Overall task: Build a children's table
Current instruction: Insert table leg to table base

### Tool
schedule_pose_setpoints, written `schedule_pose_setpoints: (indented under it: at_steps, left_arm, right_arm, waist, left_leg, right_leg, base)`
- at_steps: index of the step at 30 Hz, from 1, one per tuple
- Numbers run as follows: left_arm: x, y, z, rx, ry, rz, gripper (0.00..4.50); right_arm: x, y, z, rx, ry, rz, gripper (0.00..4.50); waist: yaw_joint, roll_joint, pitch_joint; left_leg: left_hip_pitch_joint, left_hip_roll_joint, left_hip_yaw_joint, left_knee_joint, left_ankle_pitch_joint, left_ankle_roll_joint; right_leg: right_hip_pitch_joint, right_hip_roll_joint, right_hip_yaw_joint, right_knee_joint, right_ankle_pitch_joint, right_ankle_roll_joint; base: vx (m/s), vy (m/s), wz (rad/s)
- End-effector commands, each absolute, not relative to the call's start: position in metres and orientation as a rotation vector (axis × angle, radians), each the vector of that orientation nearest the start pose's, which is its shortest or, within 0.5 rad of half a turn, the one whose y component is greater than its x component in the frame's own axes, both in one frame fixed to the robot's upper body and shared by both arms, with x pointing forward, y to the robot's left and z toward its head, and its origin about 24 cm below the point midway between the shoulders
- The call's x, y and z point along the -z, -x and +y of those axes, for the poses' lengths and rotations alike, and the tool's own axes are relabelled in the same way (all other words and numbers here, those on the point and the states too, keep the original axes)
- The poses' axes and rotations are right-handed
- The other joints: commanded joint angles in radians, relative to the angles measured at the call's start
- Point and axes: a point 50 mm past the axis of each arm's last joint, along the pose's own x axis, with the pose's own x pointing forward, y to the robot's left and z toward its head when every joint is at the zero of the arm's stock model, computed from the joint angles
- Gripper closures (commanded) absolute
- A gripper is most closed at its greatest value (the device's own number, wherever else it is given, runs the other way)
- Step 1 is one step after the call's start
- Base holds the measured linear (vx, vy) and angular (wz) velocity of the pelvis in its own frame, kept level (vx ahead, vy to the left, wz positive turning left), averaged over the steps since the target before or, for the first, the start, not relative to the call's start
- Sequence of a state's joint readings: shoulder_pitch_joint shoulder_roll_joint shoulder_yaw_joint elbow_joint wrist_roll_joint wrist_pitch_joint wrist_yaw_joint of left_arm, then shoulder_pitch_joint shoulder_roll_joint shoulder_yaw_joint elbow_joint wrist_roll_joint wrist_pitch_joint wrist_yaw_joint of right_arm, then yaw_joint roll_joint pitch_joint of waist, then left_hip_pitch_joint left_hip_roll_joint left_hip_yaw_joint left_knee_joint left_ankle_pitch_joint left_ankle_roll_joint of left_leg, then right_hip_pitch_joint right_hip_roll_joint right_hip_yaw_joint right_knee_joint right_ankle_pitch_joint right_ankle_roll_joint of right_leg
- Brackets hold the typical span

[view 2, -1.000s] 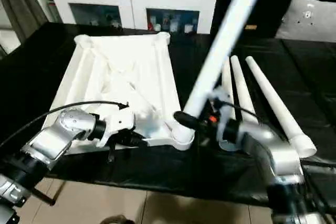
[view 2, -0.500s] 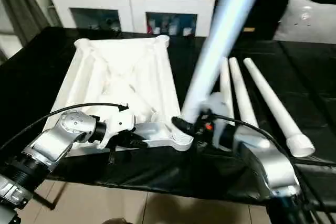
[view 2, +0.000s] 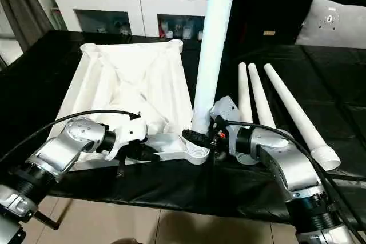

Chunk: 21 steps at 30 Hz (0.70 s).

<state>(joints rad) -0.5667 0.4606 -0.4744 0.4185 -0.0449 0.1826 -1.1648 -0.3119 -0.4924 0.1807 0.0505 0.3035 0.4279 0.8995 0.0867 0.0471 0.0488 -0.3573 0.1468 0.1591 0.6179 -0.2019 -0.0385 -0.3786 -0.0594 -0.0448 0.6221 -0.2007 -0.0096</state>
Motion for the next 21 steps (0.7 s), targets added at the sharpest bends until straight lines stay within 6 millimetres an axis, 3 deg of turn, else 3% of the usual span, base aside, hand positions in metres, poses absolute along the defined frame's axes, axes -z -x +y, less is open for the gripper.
schedule_pose_setpoints:
  at_steps: [1, 4, 5, 7, 8, 9, 11, 12, 13, 14, 15, 16, 19, 21]
  left_arm:
    - [-0.070, -0.311, 0.125, 1.358, -0.508, 0.430, 4.50]
    - [-0.070, -0.308, 0.130, 1.259, -0.409, 0.442, 4.50]
    - [-0.069, -0.308, 0.131, 1.240, -0.396, 0.445, 4.50]
    - [-0.068, -0.303, 0.129, 1.160, -0.346, 0.452, 4.50]
    - [-0.068, -0.299, 0.124, 1.107, -0.314, 0.459, 4.50]
    - [-0.068, -0.296, 0.120, 1.084, -0.292, 0.459, 4.50]
    - [-0.069, -0.291, 0.111, 1.033, -0.251, 0.458, 4.50]
    - [-0.069, -0.291, 0.109, 1.025, -0.244, 0.458, 4.50]
    - [-0.070, -0.288, 0.101, 1.013, -0.242, 0.446, 4.50]
    - [-0.073, -0.285, 0.088, 1.007, -0.251, 0.423, 4.50]
    - [-0.075, -0.282, 0.080, 1.014, -0.261, 0.409, 4.50]
    - [-0.076, -0.280, 0.076, 1.020, -0.268, 0.403, 4.50]
    - [-0.077, -0.275, 0.066, 1.016, -0.292, 0.414, 4.50]
    - [-0.076, -0.276, 0.067, 1.003, -0.292, 0.420, 4.50]
  right_arm:
    - [-0.033, -0.264, -0.158, -1.014, 0.097, 0.576, 2.62]
    - [-0.029, -0.271, -0.153, -0.855, 0.062, 0.571, 2.62]
    - [-0.028, -0.272, -0.153, -0.827, 0.056, 0.570, 2.62]
    - [-0.027, -0.278, -0.148, -0.713, 0.049, 0.559, 2.62]
    - [-0.026, -0.283, -0.143, -0.633, 0.033, 0.555, 2.62]
    - [-0.026, -0.286, -0.141, -0.594, 0.021, 0.551, 2.62]
    - [-0.026, -0.292, -0.135, -0.520, -0.005, 0.548, 2.62]
    - [-0.026, -0.293, -0.134, -0.509, -0.010, 0.548, 2.62]
    - [-0.025, -0.296, -0.131, -0.480, -0.038, 0.554, 2.62]
    - [-0.023, -0.301, -0.127, -0.438, -0.064, 0.568, 2.62]
    - [-0.022, -0.304, -0.125, -0.418, -0.063, 0.576, 2.62]
    - [-0.022, -0.305, -0.124, -0.410, -0.057, 0.579, 2.62]
    - [-0.020, -0.308, -0.116, -0.399, -0.062, 0.608, 2.62]
    - [-0.019, -0.308, -0.114, -0.405, -0.054, 0.622, 2.62]
  waist:
    - [-0.005, 0.001, -0.045]
    - [-0.009, 0.004, -0.042]
    - [-0.019, 0.002, -0.039]
    - [-0.032, -0.002, -0.037]
    - [-0.043, -0.005, -0.036]
    - [-0.045, -0.001, -0.036]
    - [-0.061, -0.005, -0.035]
    - [-0.064, -0.002, -0.037]
    - [-0.066, -0.003, -0.037]
    - [-0.068, -0.009, -0.035]
    - [-0.070, -0.006, -0.036]
    - [-0.072, -0.013, -0.035]
    - [-0.065, -0.008, -0.038]
    - [-0.059, -0.012, -0.040]
  left_leg:
    - [0.011, 0.080, -0.036, -0.099, -0.357, -0.018]
    - [0.010, 0.081, -0.038, -0.104, -0.374, -0.035]
    - [0.008, 0.076, -0.043, -0.106, -0.408, -0.045]
    - [0.010, 0.076, -0.047, -0.108, -0.434, -0.052]
    - [0.005, 0.077, -0.048, -0.111, -0.436, -0.057]
    - [0.006, 0.076, -0.052, -0.110, -0.442, -0.058]
    - [0.004, 0.075, -0.051, -0.110, -0.441, -0.056]
    - [0.006, 0.072, -0.049, -0.108, -0.441, -0.052]
    - [0.011, 0.071, -0.046, -0.106, -0.445, -0.047]
    - [0.007, 0.070, -0.047, -0.107, -0.441, -0.041]
    - [0.009, 0.071, -0.047, -0.107, -0.441, -0.041]
    - [0.009, 0.069, -0.045, -0.106, -0.438, -0.037]
    - [0.008, 0.071, -0.042, -0.107, -0.417, -0.035]
    - [0.006, 0.069, -0.037, -0.106, -0.385, -0.031]
  right_leg:
    - [0.025, -0.098, 0.055, -0.098, -0.389, -0.197]
    - [0.023, -0.099, 0.057, -0.094, -0.398, -0.199]
    - [0.023, -0.100, 0.051, -0.101, -0.471, -0.175]
    - [0.016, -0.100, 0.052, -0.105, -0.514, -0.158]
    - [0.018, -0.100, 0.051, -0.103, -0.522, -0.155]
    - [0.015, -0.101, 0.050, -0.104, -0.531, -0.151]
    - [0.016, -0.099, 0.049, -0.106, -0.535, -0.150]
    - [0.013, -0.096, 0.048, -0.112, -0.540, -0.140]
    - [0.007, -0.093, 0.050, -0.116, -0.534, -0.138]
    - [0.009, -0.094, 0.049, -0.118, -0.534, -0.138]
    - [0.007, -0.094, 0.051, -0.117, -0.531, -0.140]
    - [0.005, -0.092, 0.049, -0.122, -0.542, -0.133]
    - [0.005, -0.091, 0.053, -0.117, -0.497, -0.134]
    - [0.007, -0.089, 0.055, -0.115, -0.444, -0.145]
  base:
    - [0.000, 0.000, 0.00]
    - [0.000, 0.000, 0.00]
    - [0.000, 0.000, 0.00]
    - [0.000, 0.000, 0.00]
    - [0.000, 0.000, 0.00]
    - [0.000, 0.000, 0.00]
    - [0.000, 0.000, 0.00]
    - [0.000, 0.000, 0.00]
    - [0.000, 0.000, 0.00]
    - [0.000, 0.000, 0.00]
    - [0.000, 0.000, 0.00]
    - [0.000, 0.000, 0.00]
    - [0.000, 0.000, 0.00]
    - [0.000, 0.000, 0.00]
